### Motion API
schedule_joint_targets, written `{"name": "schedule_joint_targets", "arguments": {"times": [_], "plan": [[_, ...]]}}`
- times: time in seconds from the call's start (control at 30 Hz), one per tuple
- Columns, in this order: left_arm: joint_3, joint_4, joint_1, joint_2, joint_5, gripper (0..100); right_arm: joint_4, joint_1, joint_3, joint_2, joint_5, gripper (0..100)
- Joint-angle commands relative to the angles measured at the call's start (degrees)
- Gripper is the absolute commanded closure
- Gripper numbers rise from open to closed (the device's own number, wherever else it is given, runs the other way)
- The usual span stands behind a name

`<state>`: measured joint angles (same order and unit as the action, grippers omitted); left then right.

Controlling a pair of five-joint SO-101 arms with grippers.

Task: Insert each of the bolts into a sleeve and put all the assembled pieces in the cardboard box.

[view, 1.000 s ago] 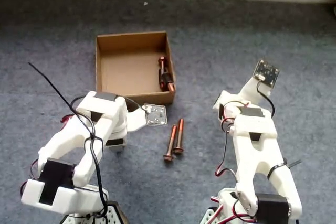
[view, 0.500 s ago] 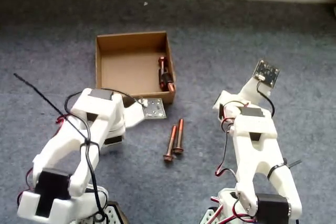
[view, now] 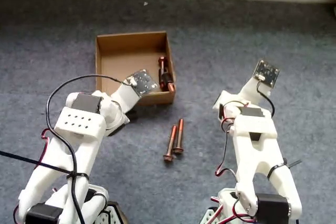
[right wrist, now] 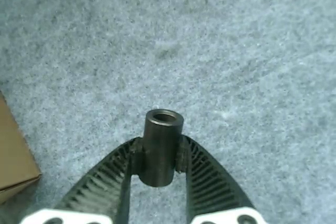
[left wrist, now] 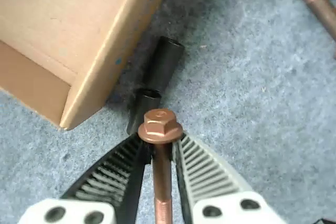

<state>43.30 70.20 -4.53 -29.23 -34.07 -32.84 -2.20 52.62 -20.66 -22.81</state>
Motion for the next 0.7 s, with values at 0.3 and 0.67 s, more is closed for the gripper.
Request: {"name": "schedule_joint_targets", "arguments": {"times": [0.3,0.67], "plan": [[-0.66,-6.24,-2.77,-9.19,22.68,99,-7.16,-13.67,8.04,-27.21,10.64,99.2],[8.92,-18.99,-6.37,-26.24,29.63,99,-1.19,-22.02,22.02,-48.75,10.81,99.2]]}}
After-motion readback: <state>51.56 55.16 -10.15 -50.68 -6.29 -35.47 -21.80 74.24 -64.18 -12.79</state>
